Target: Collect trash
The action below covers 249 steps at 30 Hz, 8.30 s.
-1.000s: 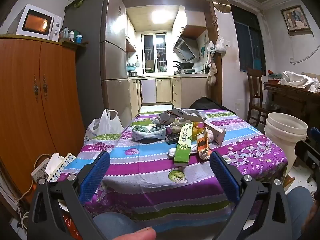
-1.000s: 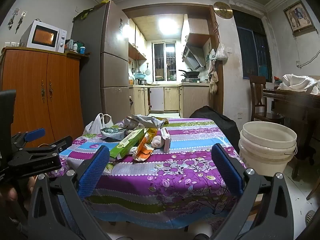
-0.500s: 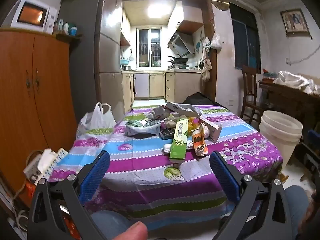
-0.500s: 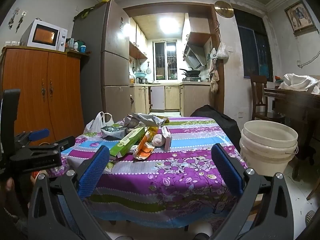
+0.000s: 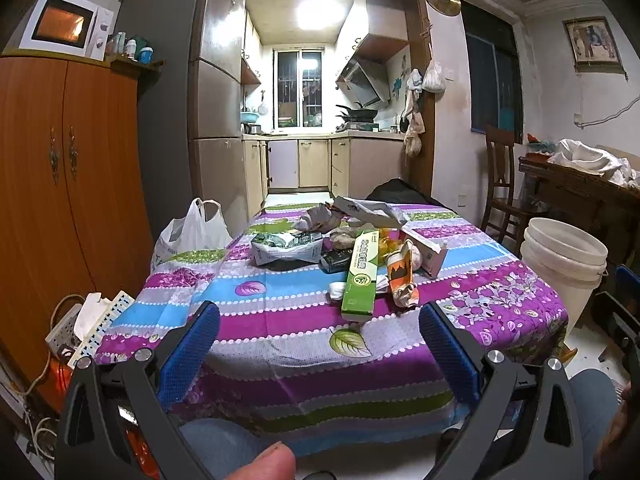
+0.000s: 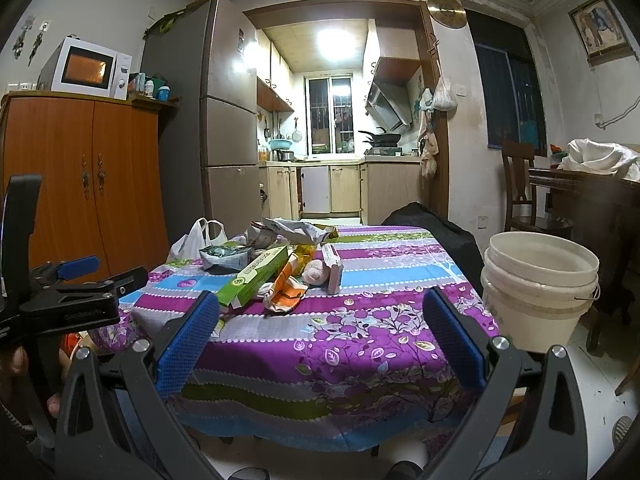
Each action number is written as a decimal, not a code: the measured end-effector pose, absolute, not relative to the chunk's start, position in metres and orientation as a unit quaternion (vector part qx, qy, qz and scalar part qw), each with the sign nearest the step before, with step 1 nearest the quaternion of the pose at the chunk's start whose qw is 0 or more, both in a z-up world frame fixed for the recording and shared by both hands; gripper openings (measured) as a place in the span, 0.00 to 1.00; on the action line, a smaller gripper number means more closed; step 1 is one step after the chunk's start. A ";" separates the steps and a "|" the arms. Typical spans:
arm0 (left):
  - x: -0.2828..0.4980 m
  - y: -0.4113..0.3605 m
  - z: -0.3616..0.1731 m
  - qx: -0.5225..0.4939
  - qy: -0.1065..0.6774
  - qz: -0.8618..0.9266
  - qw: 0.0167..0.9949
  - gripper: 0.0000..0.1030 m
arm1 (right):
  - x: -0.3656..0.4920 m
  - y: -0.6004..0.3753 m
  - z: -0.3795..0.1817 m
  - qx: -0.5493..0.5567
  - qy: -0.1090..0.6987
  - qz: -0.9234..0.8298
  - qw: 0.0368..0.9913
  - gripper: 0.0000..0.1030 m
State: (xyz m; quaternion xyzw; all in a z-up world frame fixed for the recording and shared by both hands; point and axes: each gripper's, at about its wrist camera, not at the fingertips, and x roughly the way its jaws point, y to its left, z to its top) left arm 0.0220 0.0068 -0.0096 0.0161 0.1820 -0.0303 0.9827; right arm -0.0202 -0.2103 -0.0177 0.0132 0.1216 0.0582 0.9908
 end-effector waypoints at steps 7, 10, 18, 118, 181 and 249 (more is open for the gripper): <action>0.018 0.006 -0.008 0.019 0.179 -0.034 0.983 0.96 | -0.021 -0.211 -0.017 0.013 0.119 0.059 0.991 0.95; 0.018 0.006 -0.008 0.019 0.179 -0.035 0.983 0.96 | -0.021 -0.211 -0.017 0.012 0.120 0.059 0.991 0.95; 0.018 0.007 -0.008 0.018 0.180 -0.035 0.983 0.96 | -0.021 -0.211 -0.018 0.013 0.119 0.058 0.991 0.95; 0.283 0.011 -0.066 -0.034 0.373 -0.217 0.901 0.34 | 0.223 -0.202 -0.064 0.201 0.414 0.250 0.852 0.44; 0.340 -0.482 0.021 -0.032 0.387 -0.427 0.817 0.34 | 0.180 -0.594 0.040 0.225 0.372 -0.132 0.891 0.09; 0.286 0.028 -0.105 0.461 0.201 -0.069 0.862 0.69 | 0.124 -0.373 -0.015 0.117 0.315 0.041 0.941 0.74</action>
